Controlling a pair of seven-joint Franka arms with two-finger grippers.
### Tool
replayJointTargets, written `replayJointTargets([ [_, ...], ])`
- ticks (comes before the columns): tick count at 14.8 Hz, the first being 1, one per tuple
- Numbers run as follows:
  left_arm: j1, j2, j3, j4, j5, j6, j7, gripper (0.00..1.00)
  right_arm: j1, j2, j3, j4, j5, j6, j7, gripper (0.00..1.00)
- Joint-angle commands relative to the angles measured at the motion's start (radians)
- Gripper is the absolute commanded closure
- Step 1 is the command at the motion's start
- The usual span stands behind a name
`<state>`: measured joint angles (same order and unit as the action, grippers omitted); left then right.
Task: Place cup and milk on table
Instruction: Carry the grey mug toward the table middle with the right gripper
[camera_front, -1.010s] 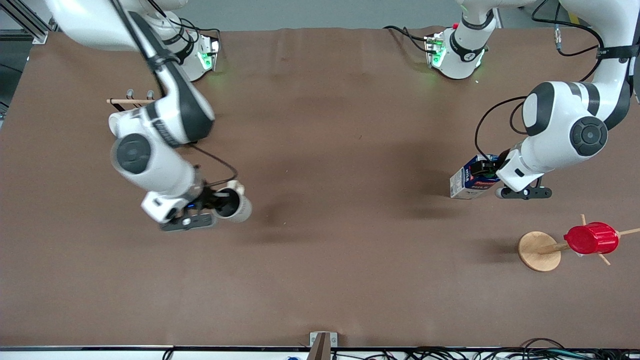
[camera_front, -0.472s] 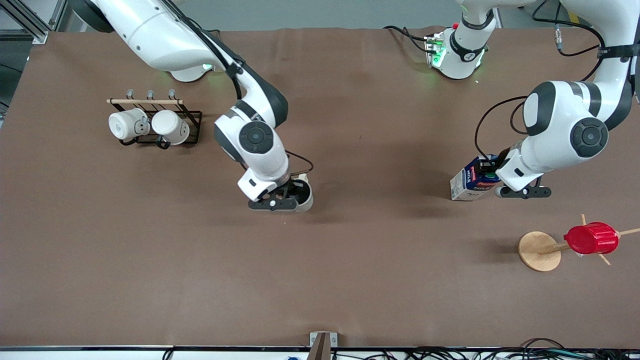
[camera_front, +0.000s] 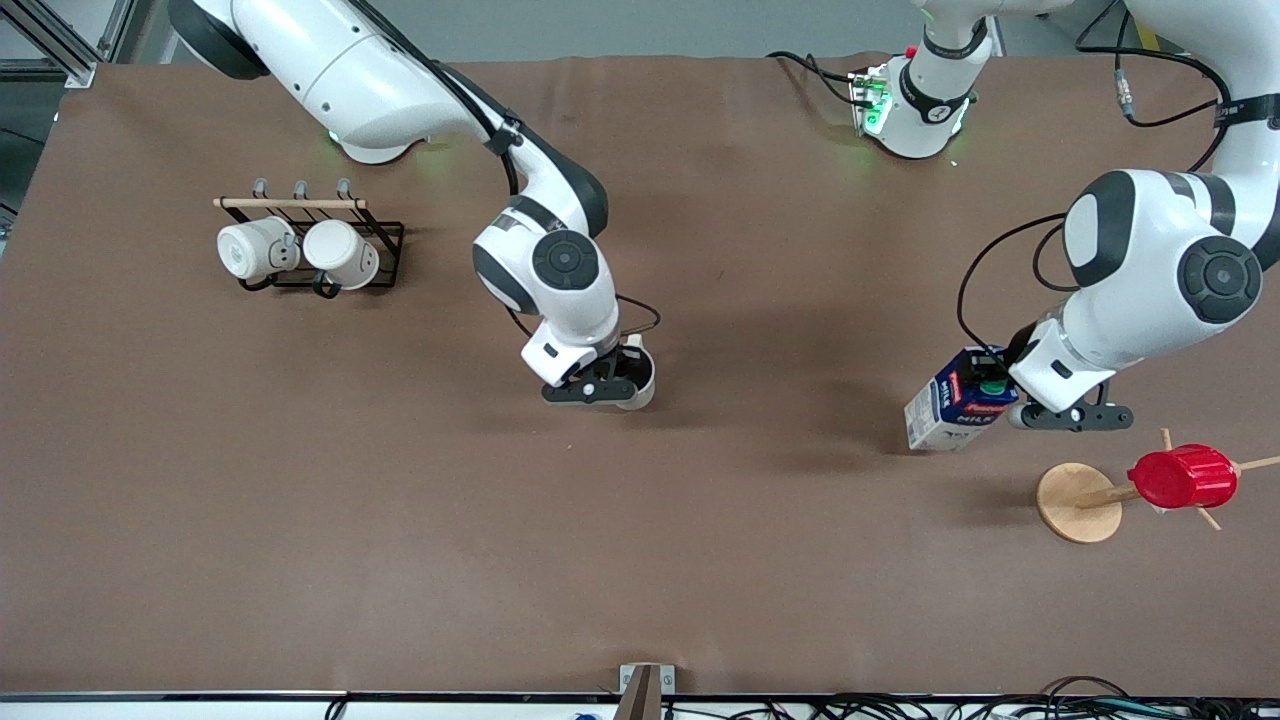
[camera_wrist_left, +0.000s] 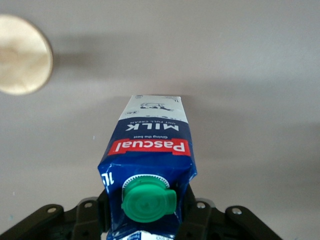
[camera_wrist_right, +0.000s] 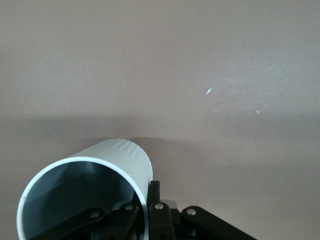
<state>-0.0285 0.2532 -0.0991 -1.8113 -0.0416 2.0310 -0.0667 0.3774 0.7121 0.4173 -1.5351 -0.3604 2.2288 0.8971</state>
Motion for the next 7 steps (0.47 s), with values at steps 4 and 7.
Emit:
replayJointTargets([
  [4, -0.091, 0.109, -0.004, 0.208, -0.023, -0.040, -0.048, 0.69, 0.009, 0.041, 0.009, 0.017, -0.075, 0.028, 0.074, 0.91],
  [7, -0.169, 0.138, -0.002, 0.260, -0.021, -0.071, -0.116, 0.69, 0.006, 0.044, 0.009, 0.017, -0.072, 0.028, 0.085, 0.43],
])
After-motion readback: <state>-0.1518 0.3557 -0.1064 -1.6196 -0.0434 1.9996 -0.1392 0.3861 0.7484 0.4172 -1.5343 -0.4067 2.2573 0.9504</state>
